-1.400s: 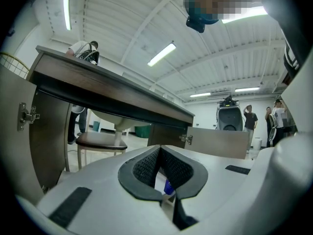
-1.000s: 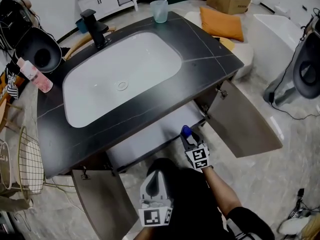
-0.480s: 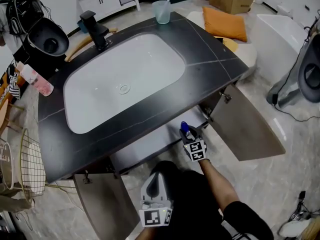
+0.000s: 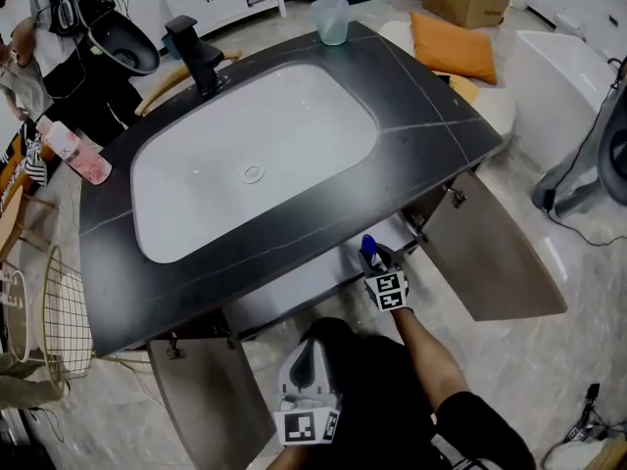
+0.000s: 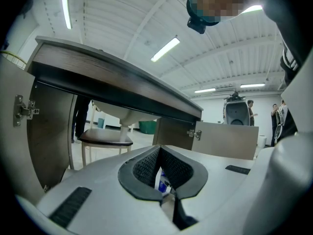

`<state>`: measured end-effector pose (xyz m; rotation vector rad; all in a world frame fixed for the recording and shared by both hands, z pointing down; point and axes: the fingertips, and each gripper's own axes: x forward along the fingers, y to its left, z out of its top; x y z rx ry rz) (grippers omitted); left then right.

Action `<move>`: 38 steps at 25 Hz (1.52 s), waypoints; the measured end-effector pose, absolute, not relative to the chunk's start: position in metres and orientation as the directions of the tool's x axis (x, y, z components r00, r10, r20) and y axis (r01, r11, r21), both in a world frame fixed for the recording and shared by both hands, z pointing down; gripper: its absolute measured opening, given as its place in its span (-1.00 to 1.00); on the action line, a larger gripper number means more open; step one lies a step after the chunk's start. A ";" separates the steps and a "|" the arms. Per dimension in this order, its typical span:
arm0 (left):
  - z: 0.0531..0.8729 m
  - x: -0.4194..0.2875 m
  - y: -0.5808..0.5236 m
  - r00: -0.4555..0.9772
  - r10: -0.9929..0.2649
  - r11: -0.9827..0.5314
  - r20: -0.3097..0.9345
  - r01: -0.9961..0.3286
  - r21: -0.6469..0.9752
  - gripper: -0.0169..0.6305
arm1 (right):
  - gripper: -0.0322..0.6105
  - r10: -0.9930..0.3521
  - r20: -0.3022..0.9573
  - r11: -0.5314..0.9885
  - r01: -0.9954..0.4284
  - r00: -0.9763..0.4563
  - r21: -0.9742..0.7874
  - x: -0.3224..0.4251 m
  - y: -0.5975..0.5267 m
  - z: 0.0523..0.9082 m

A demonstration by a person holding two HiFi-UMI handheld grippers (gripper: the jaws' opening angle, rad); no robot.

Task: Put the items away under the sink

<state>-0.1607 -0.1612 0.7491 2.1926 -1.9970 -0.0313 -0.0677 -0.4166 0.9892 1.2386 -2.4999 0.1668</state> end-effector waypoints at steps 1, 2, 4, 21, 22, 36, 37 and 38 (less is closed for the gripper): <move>0.750 -0.161 -0.161 0.098 -0.990 -0.082 0.106 -0.986 0.147 -0.90 | -0.43 -0.750 0.358 0.609 -0.792 -0.556 0.045 -0.068 -0.419 0.992; 0.750 -0.162 -0.161 0.095 -0.989 -0.078 0.109 -0.986 0.149 -0.90 | -0.43 -0.750 0.362 0.606 -0.794 -0.553 0.043 -0.069 -0.421 0.994; 0.750 -0.164 -0.160 0.089 -0.990 -0.072 0.113 -0.986 0.150 -0.90 | -0.43 -0.749 0.369 0.604 -0.796 -0.550 0.038 -0.070 -0.425 0.999; 0.753 -0.170 -0.166 0.082 -0.989 -0.065 0.121 -0.988 0.141 -0.91 | -0.43 -0.748 0.376 0.609 -0.791 -0.548 0.057 -0.077 -0.425 1.014; 0.753 -0.169 -0.167 0.083 -0.989 -0.065 0.121 -0.987 0.145 -0.90 | -0.43 -0.750 0.374 0.606 -0.793 -0.545 0.059 -0.076 -0.424 1.014; 0.749 -0.175 -0.158 0.088 -0.990 -0.069 0.108 -0.984 0.166 -0.90 | -0.22 -0.740 0.415 0.602 -0.796 -0.529 0.061 -0.076 -0.413 1.014; 0.749 -0.176 -0.157 0.088 -0.991 -0.070 0.106 -0.984 0.165 -0.90 | -0.22 -0.743 0.418 0.597 -0.800 -0.522 0.061 -0.075 -0.411 1.013; 0.748 -0.177 -0.155 0.088 -0.991 -0.070 0.102 -0.984 0.165 -0.90 | -0.22 -0.746 0.422 0.590 -0.805 -0.516 0.059 -0.073 -0.409 1.012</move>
